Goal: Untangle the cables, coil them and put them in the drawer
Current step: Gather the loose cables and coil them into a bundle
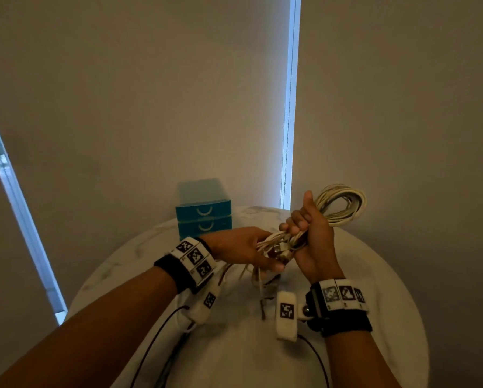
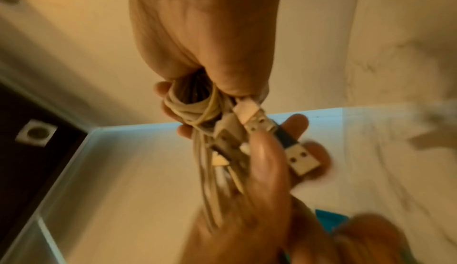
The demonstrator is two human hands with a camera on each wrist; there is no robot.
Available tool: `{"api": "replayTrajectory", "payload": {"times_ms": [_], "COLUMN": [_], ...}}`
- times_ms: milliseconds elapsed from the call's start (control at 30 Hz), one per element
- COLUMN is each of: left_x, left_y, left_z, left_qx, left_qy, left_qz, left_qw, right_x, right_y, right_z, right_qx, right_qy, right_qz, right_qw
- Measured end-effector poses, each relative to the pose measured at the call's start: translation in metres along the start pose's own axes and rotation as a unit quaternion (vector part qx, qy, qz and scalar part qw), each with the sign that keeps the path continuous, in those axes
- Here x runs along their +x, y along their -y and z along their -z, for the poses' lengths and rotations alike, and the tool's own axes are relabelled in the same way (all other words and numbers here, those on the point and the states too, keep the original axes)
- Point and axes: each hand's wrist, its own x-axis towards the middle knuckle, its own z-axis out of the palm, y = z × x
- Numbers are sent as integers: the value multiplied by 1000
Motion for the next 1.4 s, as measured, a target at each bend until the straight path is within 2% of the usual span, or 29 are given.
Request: {"api": "replayTrajectory", "payload": {"times_ms": [100,200,300,433,500,567,633,700,767,867,967,1067,1167,1200,1300,1333,1400], "left_x": [-6,-18,-29,-38,-38,-38,-39,-40,-40,-37,-35,-34,-33,-34,-38,-38,-38], "left_y": [12,18,27,27,13,2,-1,-2,-8,-17,-25,-31,-40,-45,-58,-59,-62], "left_z": [7,9,7,0,2,7,14,20,26,36,39,43,49,52,61,63,66], "left_qx": [-23,-32,-72,-187,-134,-32,109,269,347,314,240,249,283,298,319,313,303], "left_qy": [-18,-34,-11,-9,-38,-79,-117,-153,-202,-280,-322,-286,-192,-154,-60,-35,11], "left_qz": [28,5,-7,36,74,113,103,68,35,-23,-57,-35,20,40,87,93,93], "left_qw": [999,999,997,982,987,990,982,948,915,907,914,925,940,941,942,944,948], "right_x": [3,0,-1,-5,-8,-9,-8,-6,-7,-16,-24,-29,-32,-33,-25,-23,-24], "right_y": [0,0,1,-2,-5,-10,-17,-25,-30,-35,-44,-52,-54,-57,-67,-68,-66], "right_z": [6,5,2,-5,-7,-7,-7,-7,-9,-17,-22,-22,-28,-32,-30,-26,-24], "right_qx": [-41,-87,-122,-216,-282,-344,-422,-495,-524,-479,-450,-444,-499,-502,-474,-449,-432], "right_qy": [-39,-77,-116,-161,-165,-141,-109,-63,9,99,174,221,244,234,198,197,196], "right_qz": [3,13,37,63,77,83,88,92,75,-47,-97,-124,-140,-144,-133,-128,-136], "right_qw": [998,993,985,961,942,925,895,862,848,871,871,860,820,820,848,862,870]}}
